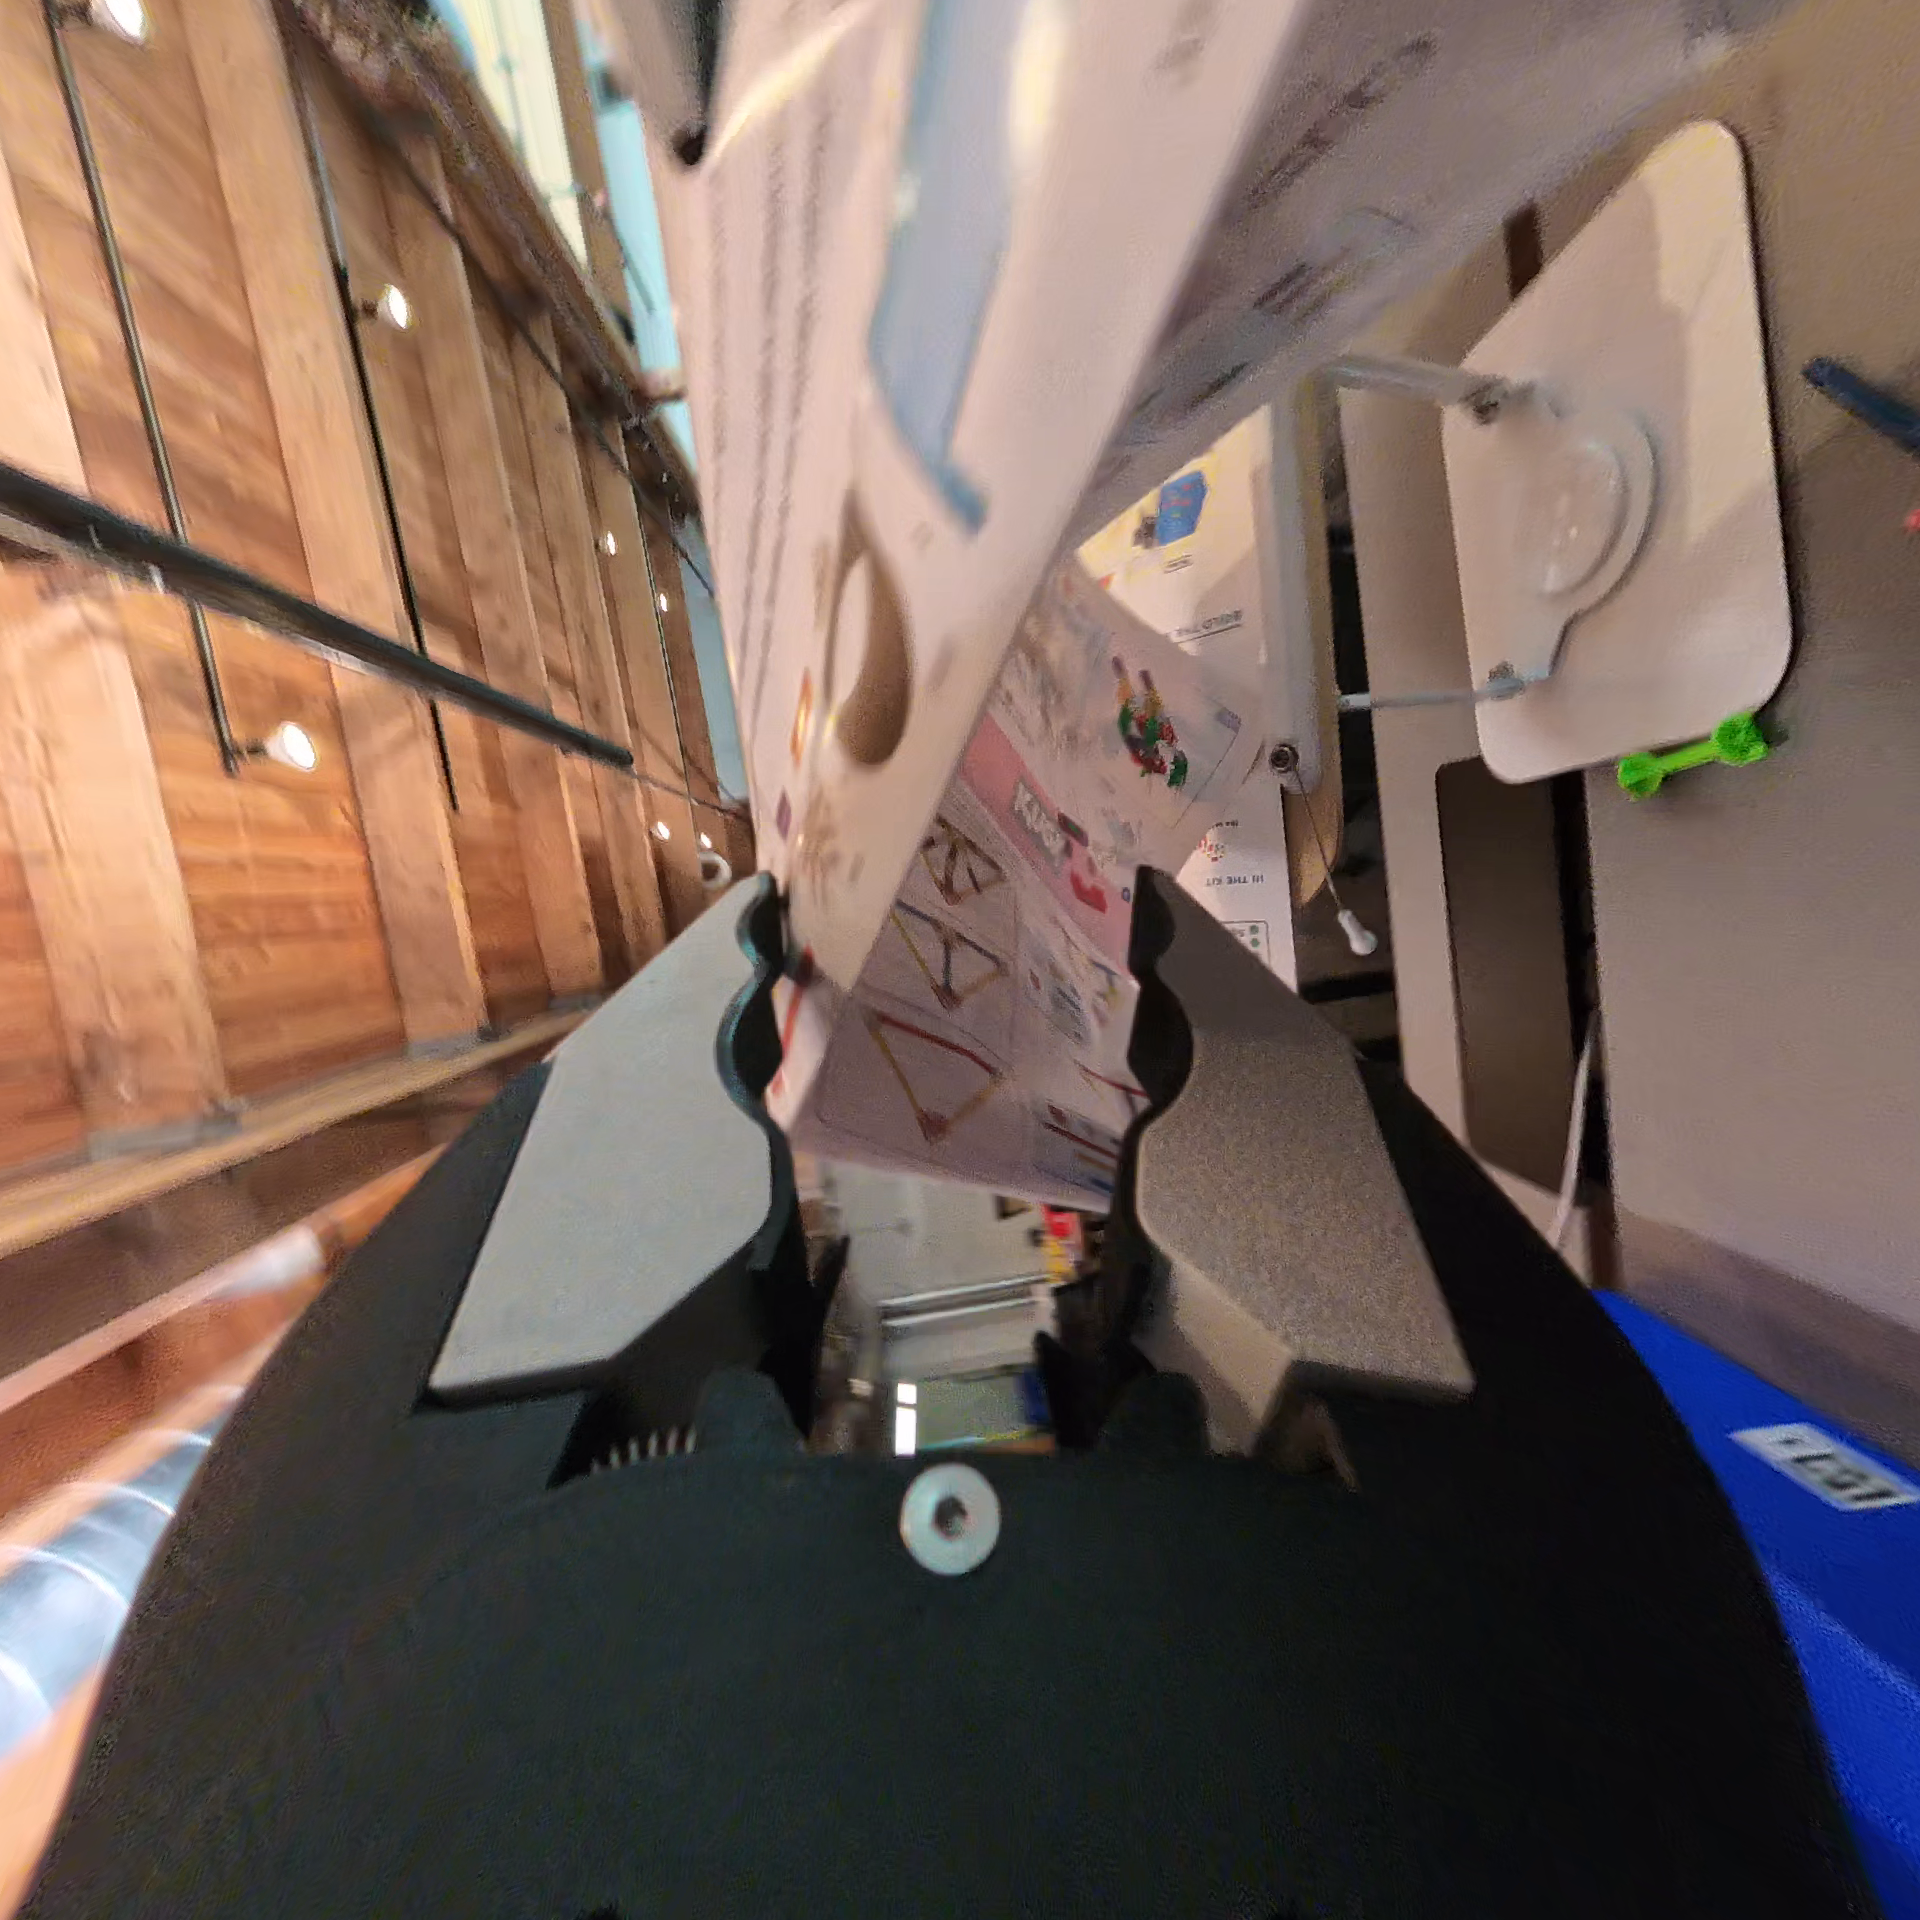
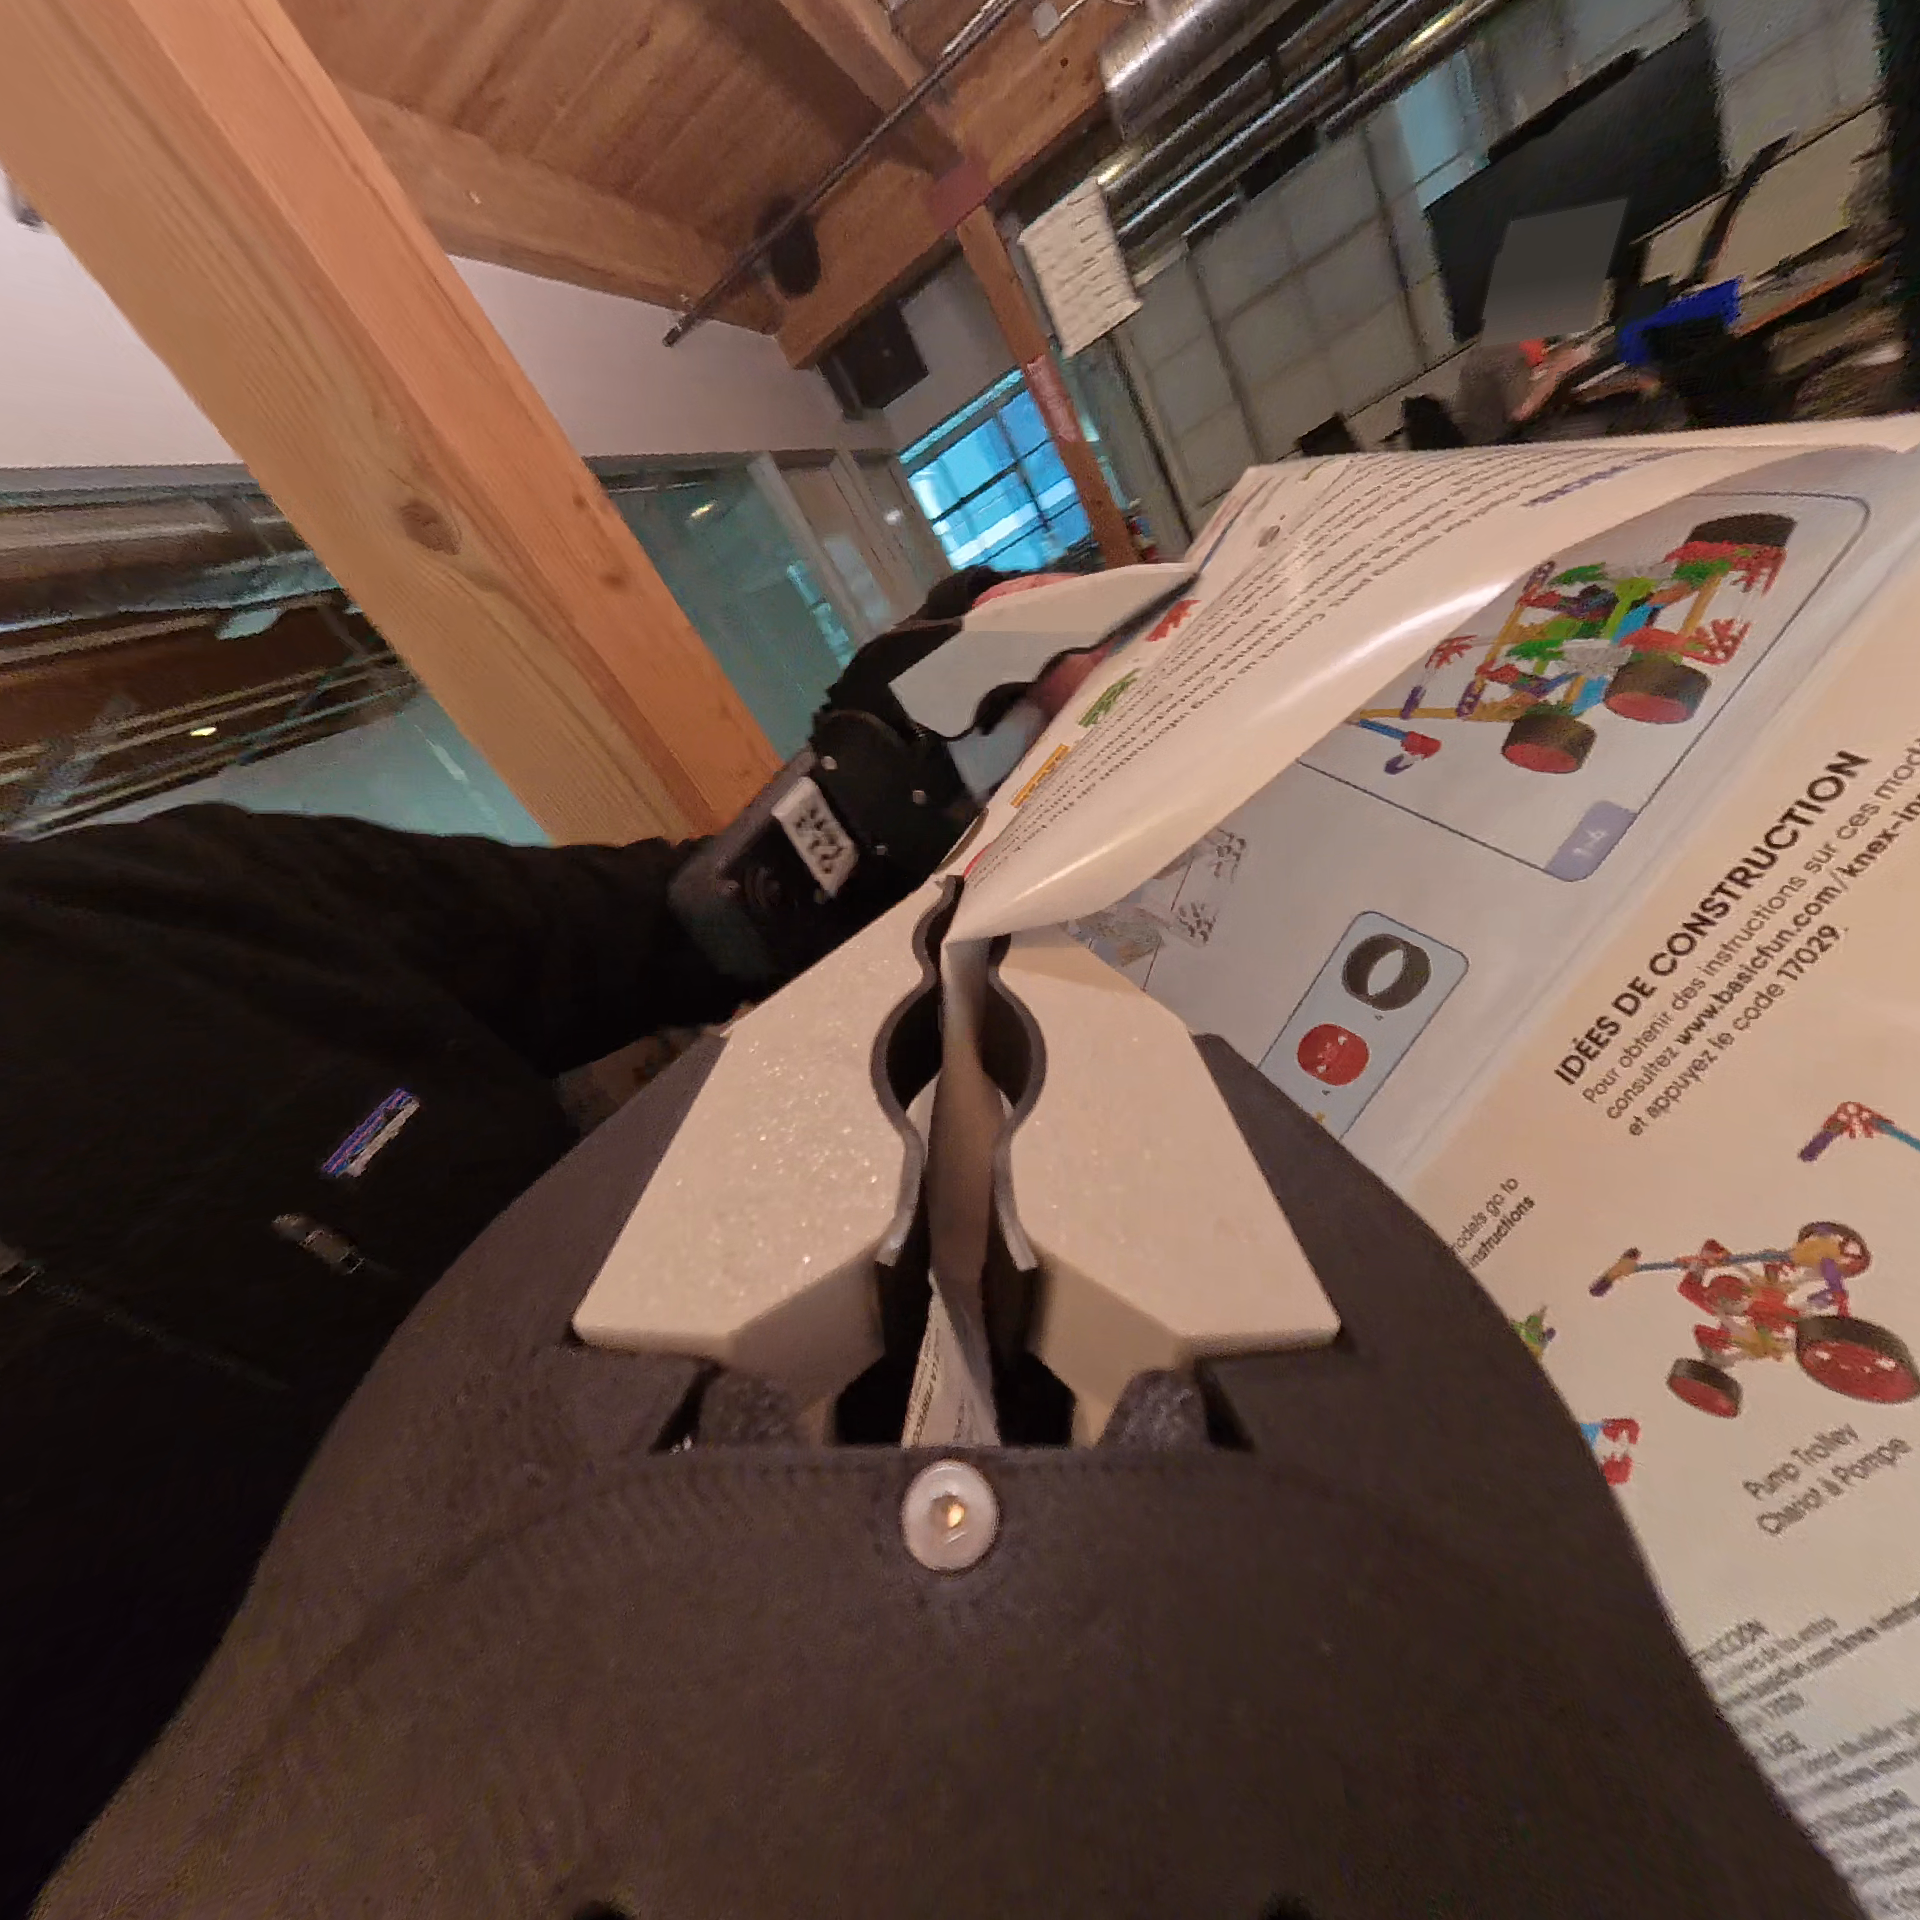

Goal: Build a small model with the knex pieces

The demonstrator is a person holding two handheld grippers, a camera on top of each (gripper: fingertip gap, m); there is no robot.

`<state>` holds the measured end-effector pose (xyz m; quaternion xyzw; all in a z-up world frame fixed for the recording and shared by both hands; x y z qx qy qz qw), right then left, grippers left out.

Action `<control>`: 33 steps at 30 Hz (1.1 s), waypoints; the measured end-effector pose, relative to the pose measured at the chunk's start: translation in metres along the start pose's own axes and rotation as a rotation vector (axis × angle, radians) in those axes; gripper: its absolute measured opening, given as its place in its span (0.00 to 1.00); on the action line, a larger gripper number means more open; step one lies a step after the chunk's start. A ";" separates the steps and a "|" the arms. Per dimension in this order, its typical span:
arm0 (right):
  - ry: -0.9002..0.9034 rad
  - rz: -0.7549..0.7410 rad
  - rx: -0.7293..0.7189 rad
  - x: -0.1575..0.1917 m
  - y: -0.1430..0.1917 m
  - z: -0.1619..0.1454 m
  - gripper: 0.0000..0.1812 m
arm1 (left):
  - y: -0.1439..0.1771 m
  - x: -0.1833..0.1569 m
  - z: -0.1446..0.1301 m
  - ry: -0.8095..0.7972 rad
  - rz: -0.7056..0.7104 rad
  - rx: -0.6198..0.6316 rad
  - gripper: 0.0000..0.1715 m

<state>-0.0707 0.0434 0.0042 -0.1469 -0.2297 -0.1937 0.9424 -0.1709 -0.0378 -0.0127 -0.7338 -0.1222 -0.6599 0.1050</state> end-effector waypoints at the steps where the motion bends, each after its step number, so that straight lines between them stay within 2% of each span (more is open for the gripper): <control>1: 0.024 -0.042 -0.008 0.000 -0.001 0.010 0.00 | 0.004 0.008 -0.008 0.103 0.003 0.023 0.41; 4: 0.081 -0.161 -0.058 0.001 -0.004 0.043 0.00 | 0.023 0.027 -0.034 0.303 0.029 0.133 0.49; 5: 0.099 -0.189 -0.094 0.002 -0.005 0.055 0.00 | 0.033 0.029 -0.038 0.389 0.000 0.155 0.49; 6: 0.112 -0.211 -0.143 0.002 -0.006 0.068 0.00 | 0.044 0.034 -0.039 0.481 0.003 0.168 0.55; 8: 0.139 -0.252 -0.243 0.001 -0.007 0.093 0.00 | 0.072 0.042 -0.021 0.683 -0.007 0.085 0.60; 10: 0.168 -0.292 -0.333 -0.004 -0.008 0.115 0.00 | 0.097 0.044 0.003 0.834 0.001 0.023 0.72; 13: 0.177 -0.335 -0.410 -0.018 -0.015 0.137 0.00 | 0.117 0.027 0.038 0.816 0.038 0.036 0.79; 14: 0.162 -0.330 -0.429 -0.023 -0.018 0.141 0.00 | 0.116 0.020 0.047 0.779 0.053 0.064 0.78; 16: 0.142 -0.322 -0.474 -0.031 -0.025 0.148 0.00 | 0.106 0.006 0.050 0.640 0.086 0.164 0.84; 18: 0.152 -0.353 -0.504 -0.038 -0.027 0.154 0.00 | 0.099 0.003 0.050 0.680 0.106 0.182 0.83; 21: 0.101 -0.334 -0.548 -0.047 -0.031 0.157 0.00 | 0.090 0.004 0.027 0.578 0.202 0.335 0.74; 22: 0.100 -0.345 -0.548 -0.049 -0.033 0.156 0.00 | 0.087 0.002 0.022 0.560 0.203 0.348 0.73; 25: 0.095 -0.354 -0.532 -0.049 -0.038 0.152 0.00 | 0.082 0.003 0.012 0.522 0.203 0.369 0.60; 29: 0.056 -0.338 -0.566 -0.050 -0.028 0.153 0.00 | 0.073 -0.005 0.004 0.445 0.169 0.390 0.45; 31: 0.031 -0.329 -0.582 -0.051 -0.023 0.153 0.00 | 0.069 -0.004 0.005 0.387 0.193 0.376 0.32; 33: 0.026 -0.332 -0.597 -0.052 -0.017 0.152 0.00 | 0.064 -0.004 0.006 0.393 0.183 0.371 0.24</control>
Point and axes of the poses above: each gripper's, where its closed fingertips meet, y back along the fingers, z out of its top, x = y × z across the jaws, the point moved 4 cm from there along y, back along the fingers, and after that the axes turned 6 degrees about z, right-handed, at the moved point
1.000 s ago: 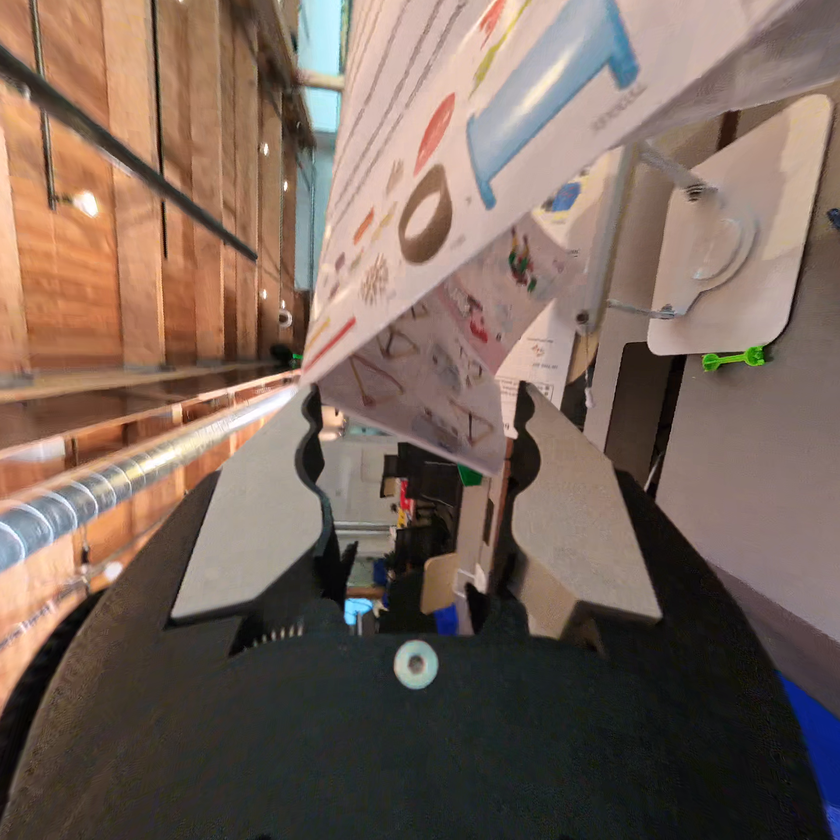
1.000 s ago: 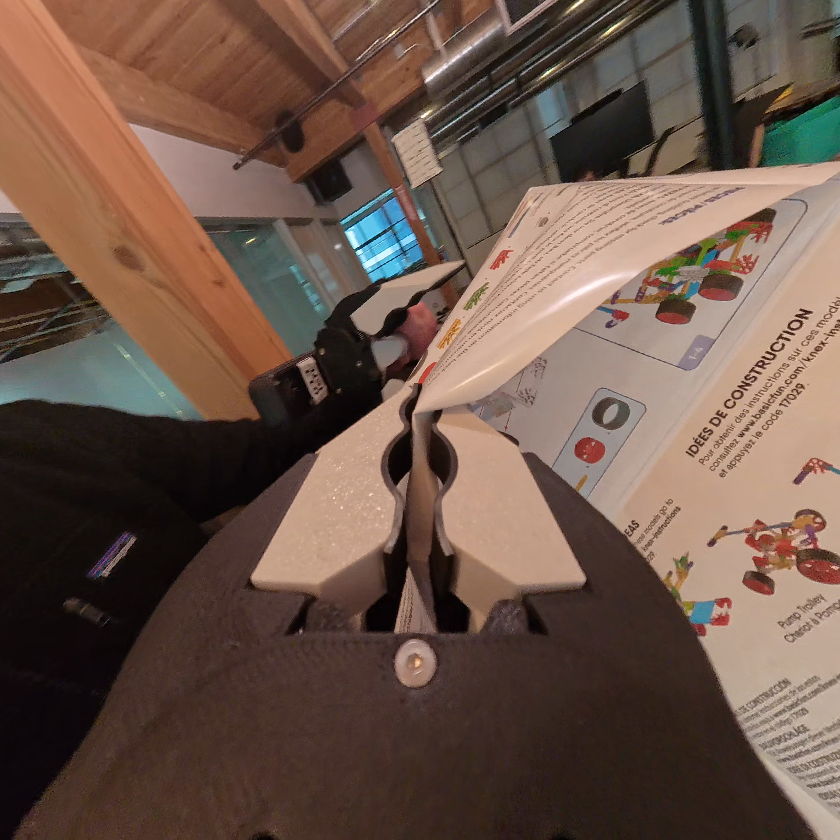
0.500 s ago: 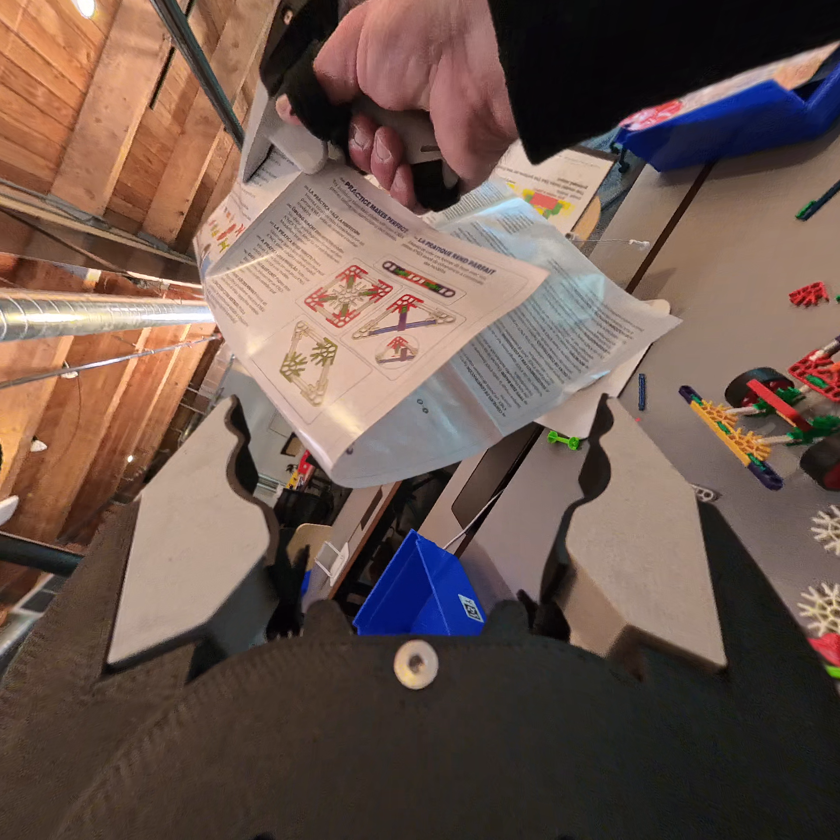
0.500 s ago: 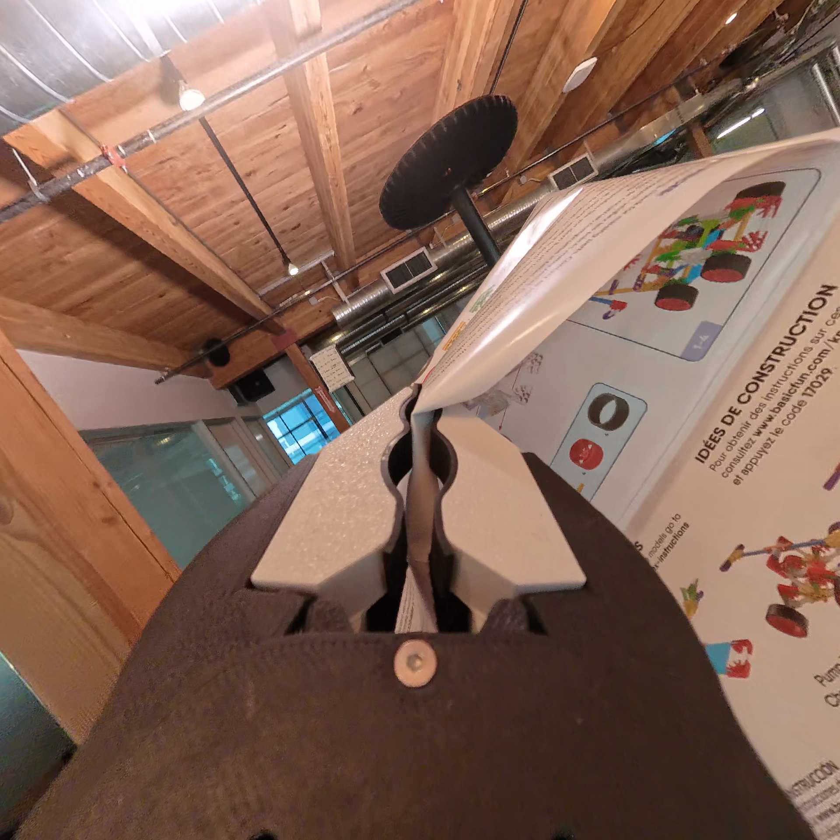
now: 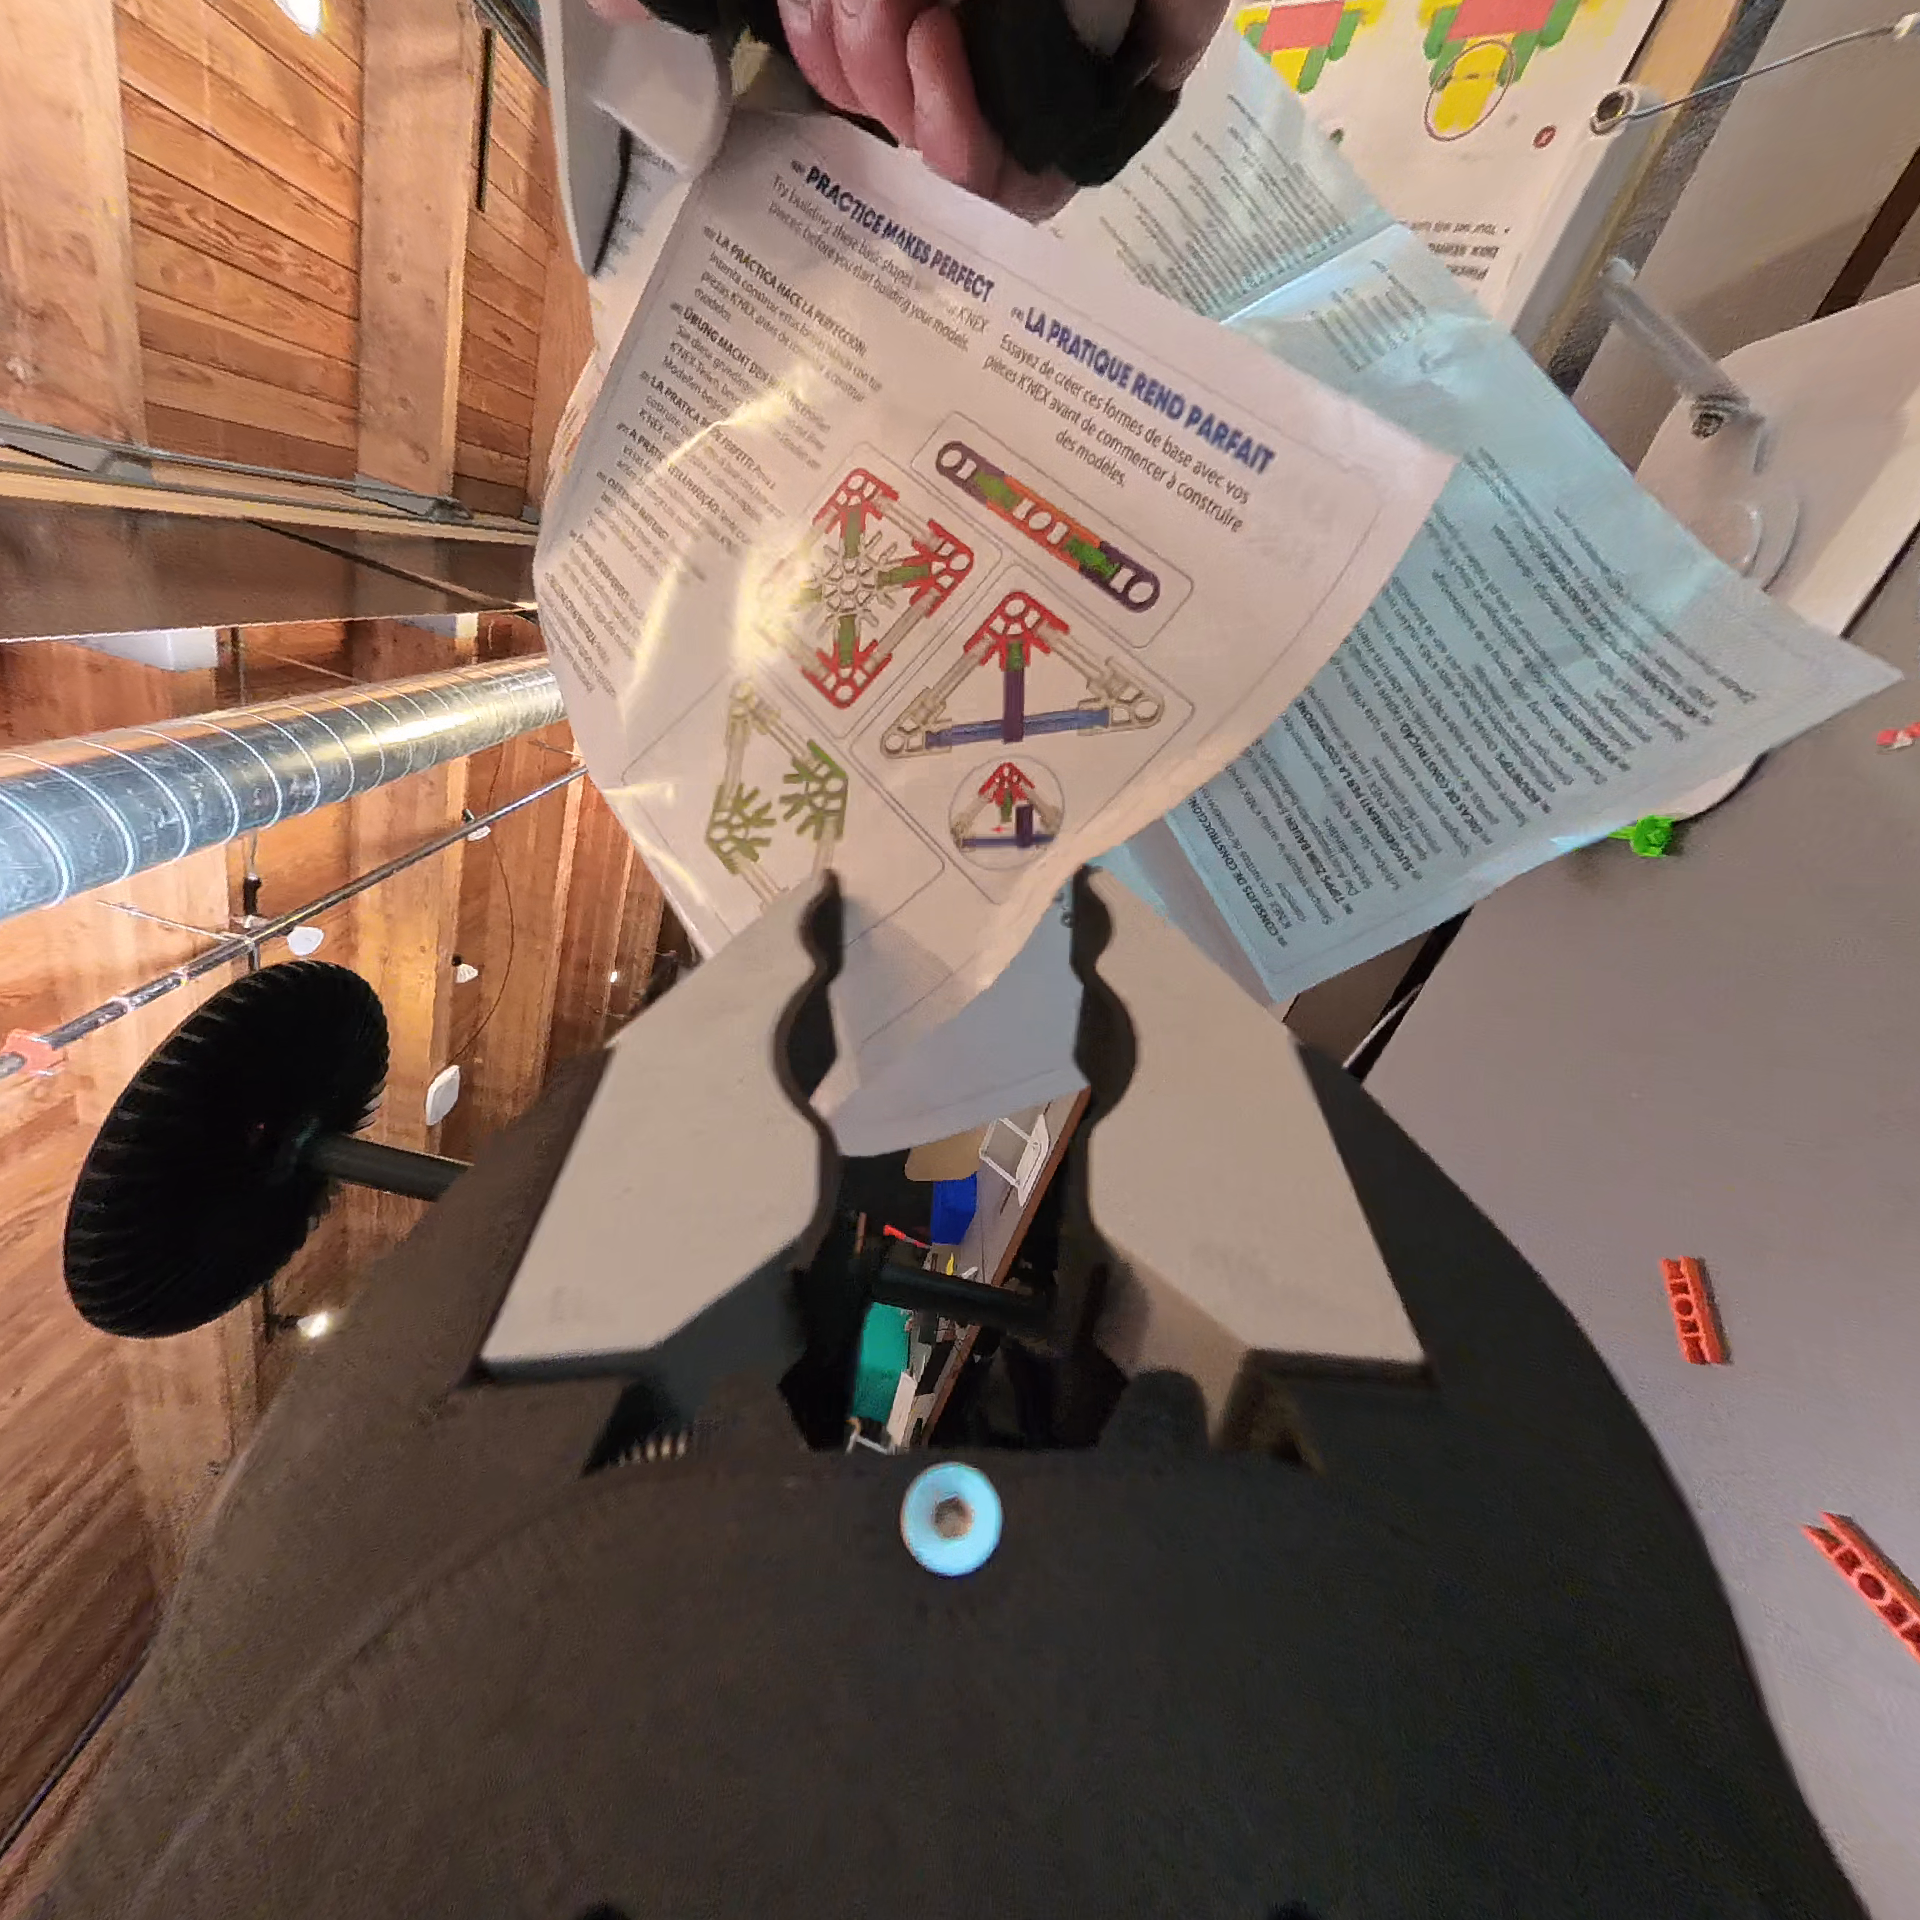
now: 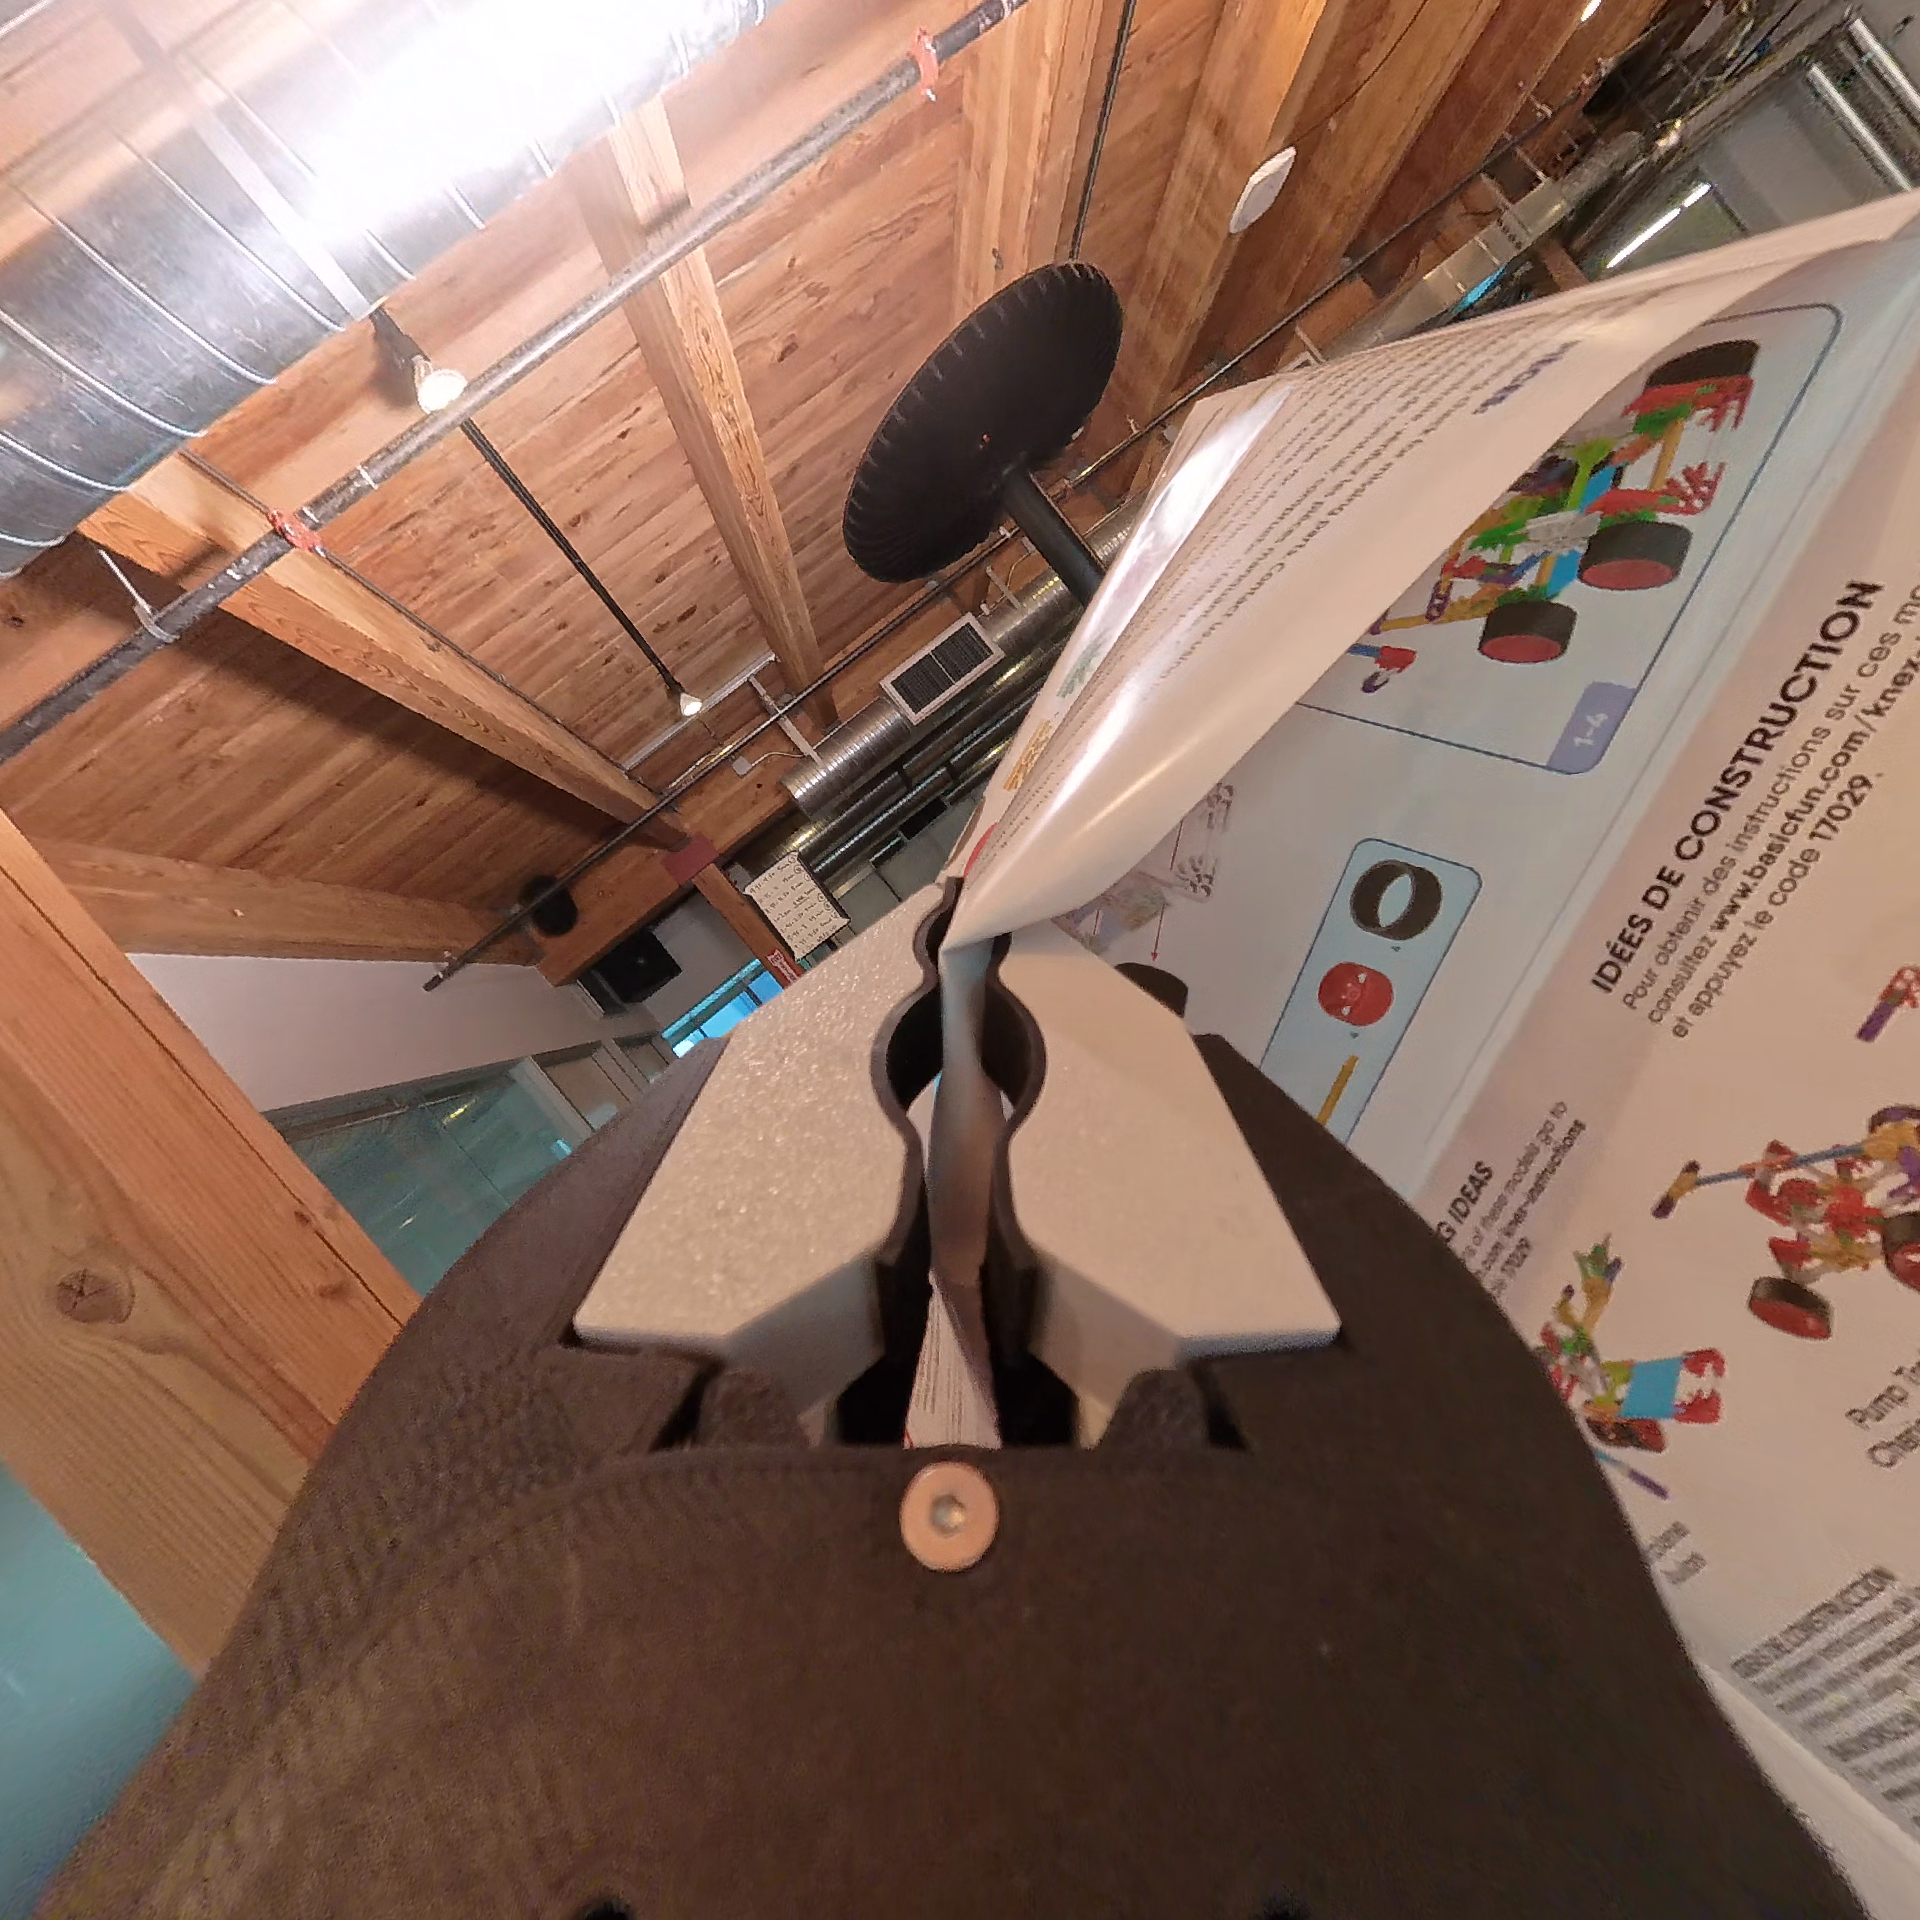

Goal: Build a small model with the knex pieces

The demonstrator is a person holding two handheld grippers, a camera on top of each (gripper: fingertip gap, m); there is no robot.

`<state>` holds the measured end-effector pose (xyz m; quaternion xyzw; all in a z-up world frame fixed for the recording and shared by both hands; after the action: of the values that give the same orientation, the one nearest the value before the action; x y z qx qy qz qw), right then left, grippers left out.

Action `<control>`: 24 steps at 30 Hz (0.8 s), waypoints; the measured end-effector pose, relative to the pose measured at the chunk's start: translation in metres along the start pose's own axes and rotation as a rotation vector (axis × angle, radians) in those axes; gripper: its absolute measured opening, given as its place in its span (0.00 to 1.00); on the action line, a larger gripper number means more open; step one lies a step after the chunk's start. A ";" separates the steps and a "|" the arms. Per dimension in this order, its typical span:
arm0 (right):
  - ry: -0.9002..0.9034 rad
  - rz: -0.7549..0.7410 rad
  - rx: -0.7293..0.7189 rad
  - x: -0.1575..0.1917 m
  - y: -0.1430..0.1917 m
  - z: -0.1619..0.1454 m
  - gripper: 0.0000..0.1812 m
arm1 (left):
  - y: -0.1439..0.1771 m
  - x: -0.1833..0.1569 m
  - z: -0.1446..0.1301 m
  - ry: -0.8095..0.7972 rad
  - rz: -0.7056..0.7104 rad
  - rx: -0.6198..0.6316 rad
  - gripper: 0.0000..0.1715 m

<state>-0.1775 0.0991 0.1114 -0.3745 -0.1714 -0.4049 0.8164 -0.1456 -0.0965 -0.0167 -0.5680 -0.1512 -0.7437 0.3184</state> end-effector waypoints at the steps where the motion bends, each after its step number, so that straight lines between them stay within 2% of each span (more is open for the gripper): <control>1: -0.005 0.001 -0.007 0.000 0.002 0.002 0.00 | -0.001 0.000 0.002 -0.004 -0.005 -0.006 0.14; 4: -0.014 -0.004 -0.031 0.000 0.010 0.013 0.00 | -0.002 0.009 0.014 0.004 0.016 -0.070 0.00; 9: 0.013 0.019 -0.060 0.008 0.017 0.031 0.00 | -0.003 0.045 0.028 0.110 0.064 -0.156 0.00; 10: 0.017 0.031 -0.053 0.011 0.017 0.033 0.03 | -0.004 0.054 0.029 0.173 0.054 -0.175 0.00; 12: 0.020 0.060 0.003 0.016 0.017 0.033 0.20 | -0.006 0.075 0.028 0.313 0.030 -0.207 0.00; 14: 0.019 0.083 0.071 0.018 0.017 0.034 0.30 | -0.009 0.100 0.024 0.450 0.011 -0.236 0.00; 19: 0.143 0.089 0.159 0.016 0.034 0.042 0.41 | -0.027 0.152 0.008 0.791 -0.104 -0.298 0.00; 22: 0.245 0.021 0.152 0.006 0.052 0.053 0.40 | -0.047 0.167 -0.015 0.987 -0.174 -0.302 0.00; 24: 0.321 -0.037 0.229 -0.003 0.057 0.048 0.39 | -0.057 0.171 -0.029 1.124 -0.251 -0.310 0.00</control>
<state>-0.1327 0.1589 0.1141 -0.2064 -0.0907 -0.4524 0.8629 -0.2296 -0.1224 0.1434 -0.1046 0.0848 -0.9757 0.1727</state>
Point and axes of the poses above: each gripper's, where its closed fingertips meet, y back along the fingers, z out of its top, x = y × z across the jaws, the point moved 4 cm from there along y, back along the fingers, and after that the axes turned 6 degrees about z, right-handed, at the moved point
